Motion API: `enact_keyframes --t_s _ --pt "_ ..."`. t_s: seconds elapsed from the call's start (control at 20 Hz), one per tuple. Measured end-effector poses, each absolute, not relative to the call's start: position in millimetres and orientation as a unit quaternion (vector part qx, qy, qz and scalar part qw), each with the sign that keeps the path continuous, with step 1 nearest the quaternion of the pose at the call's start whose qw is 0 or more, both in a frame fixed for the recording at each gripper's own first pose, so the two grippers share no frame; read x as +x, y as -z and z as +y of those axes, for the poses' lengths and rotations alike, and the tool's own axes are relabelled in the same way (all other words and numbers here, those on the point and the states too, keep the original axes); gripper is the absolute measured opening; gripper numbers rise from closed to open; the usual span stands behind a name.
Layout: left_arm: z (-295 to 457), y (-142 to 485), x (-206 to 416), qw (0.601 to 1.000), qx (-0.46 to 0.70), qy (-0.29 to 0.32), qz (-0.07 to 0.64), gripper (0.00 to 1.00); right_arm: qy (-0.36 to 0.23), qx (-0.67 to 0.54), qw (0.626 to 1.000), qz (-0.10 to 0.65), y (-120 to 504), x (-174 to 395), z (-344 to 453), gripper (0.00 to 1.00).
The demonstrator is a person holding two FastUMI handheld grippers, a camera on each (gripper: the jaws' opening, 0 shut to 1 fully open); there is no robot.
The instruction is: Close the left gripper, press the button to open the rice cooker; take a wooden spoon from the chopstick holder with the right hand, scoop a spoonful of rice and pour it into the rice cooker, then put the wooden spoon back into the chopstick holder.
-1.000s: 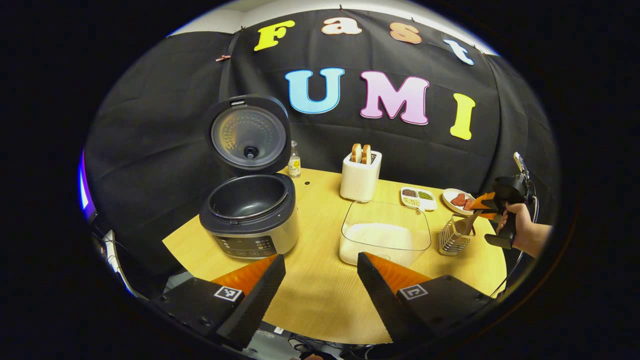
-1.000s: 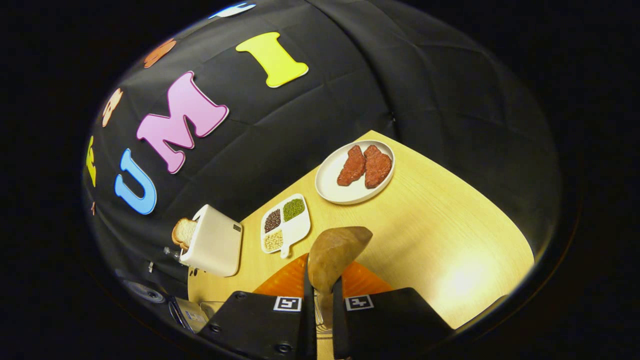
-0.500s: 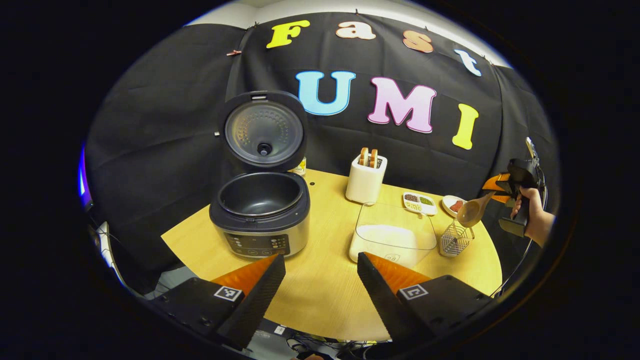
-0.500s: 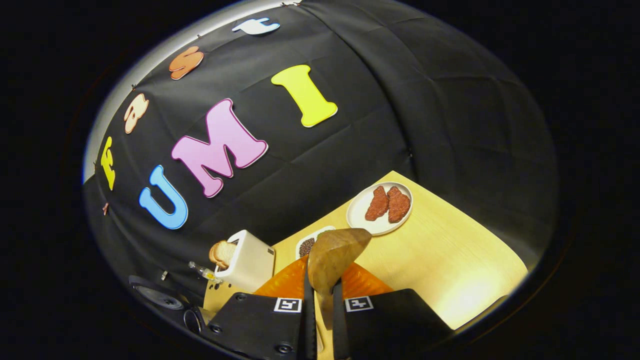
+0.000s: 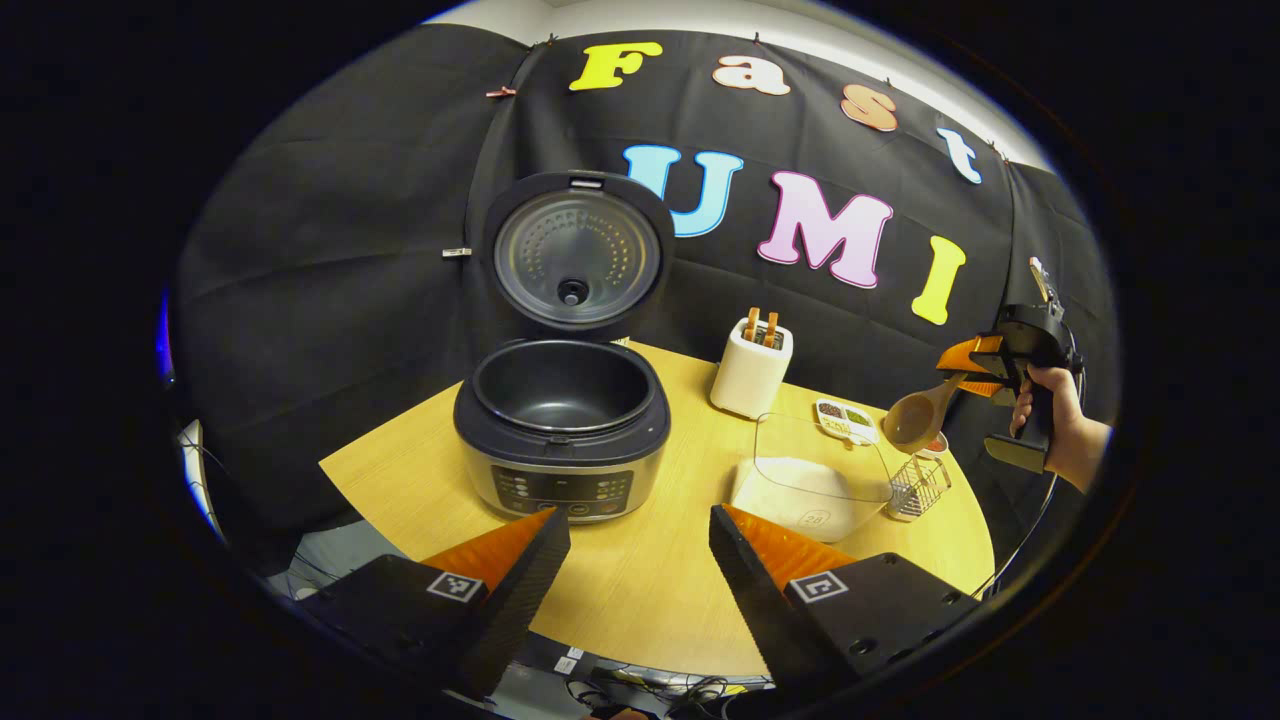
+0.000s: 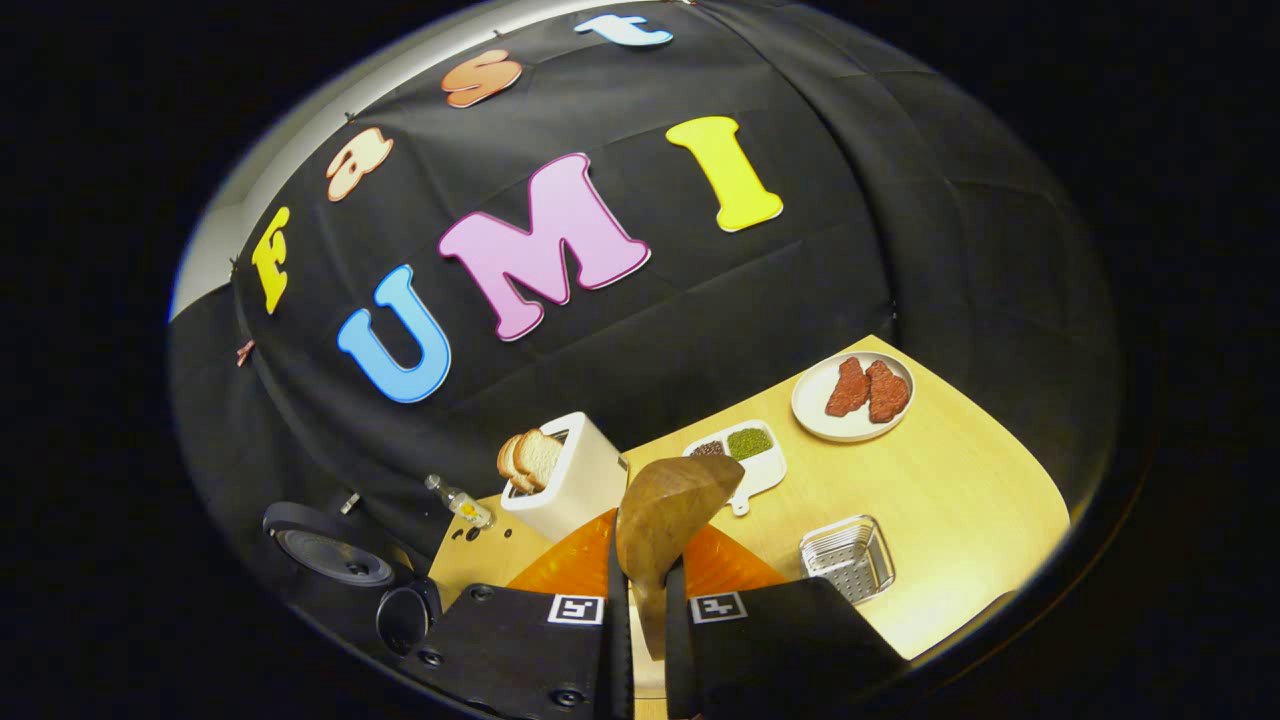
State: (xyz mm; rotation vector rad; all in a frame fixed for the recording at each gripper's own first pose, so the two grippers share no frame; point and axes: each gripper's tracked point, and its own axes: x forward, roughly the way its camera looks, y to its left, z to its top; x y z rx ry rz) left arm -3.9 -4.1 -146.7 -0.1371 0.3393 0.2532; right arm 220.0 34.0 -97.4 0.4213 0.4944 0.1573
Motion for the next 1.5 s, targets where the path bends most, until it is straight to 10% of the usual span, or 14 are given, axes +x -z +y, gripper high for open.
enact_keyframes --t_s 1.5 --pt "78 186 -4 0.971 -0.093 -0.089 0.203 0.96 -0.103 0.078 0.945 0.302 237 175 168 0.18"
